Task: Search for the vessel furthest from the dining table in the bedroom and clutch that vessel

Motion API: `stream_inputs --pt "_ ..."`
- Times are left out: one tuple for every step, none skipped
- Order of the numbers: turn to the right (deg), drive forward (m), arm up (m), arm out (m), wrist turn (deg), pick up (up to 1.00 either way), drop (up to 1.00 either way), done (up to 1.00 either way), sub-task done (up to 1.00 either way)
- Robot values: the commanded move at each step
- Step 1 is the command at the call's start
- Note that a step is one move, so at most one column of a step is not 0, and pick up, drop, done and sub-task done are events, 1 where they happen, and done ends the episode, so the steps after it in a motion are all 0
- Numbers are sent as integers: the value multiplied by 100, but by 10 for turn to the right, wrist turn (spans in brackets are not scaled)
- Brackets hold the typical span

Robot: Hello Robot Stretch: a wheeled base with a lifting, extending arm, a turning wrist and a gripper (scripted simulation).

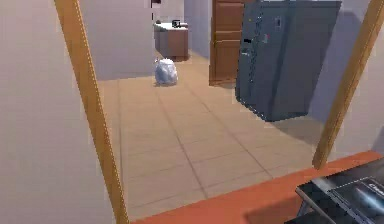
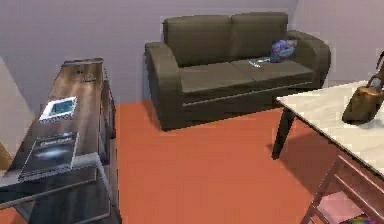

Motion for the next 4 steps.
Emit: stream_inputs --pt "0 100 0 0 0 0 0 0 0" --pt "0 100 0 0 0 0 0 0 0" --pt "0 100 0 0 0 0 0 0 0" --pt "60 0 0 0 0 0 0 0 0"
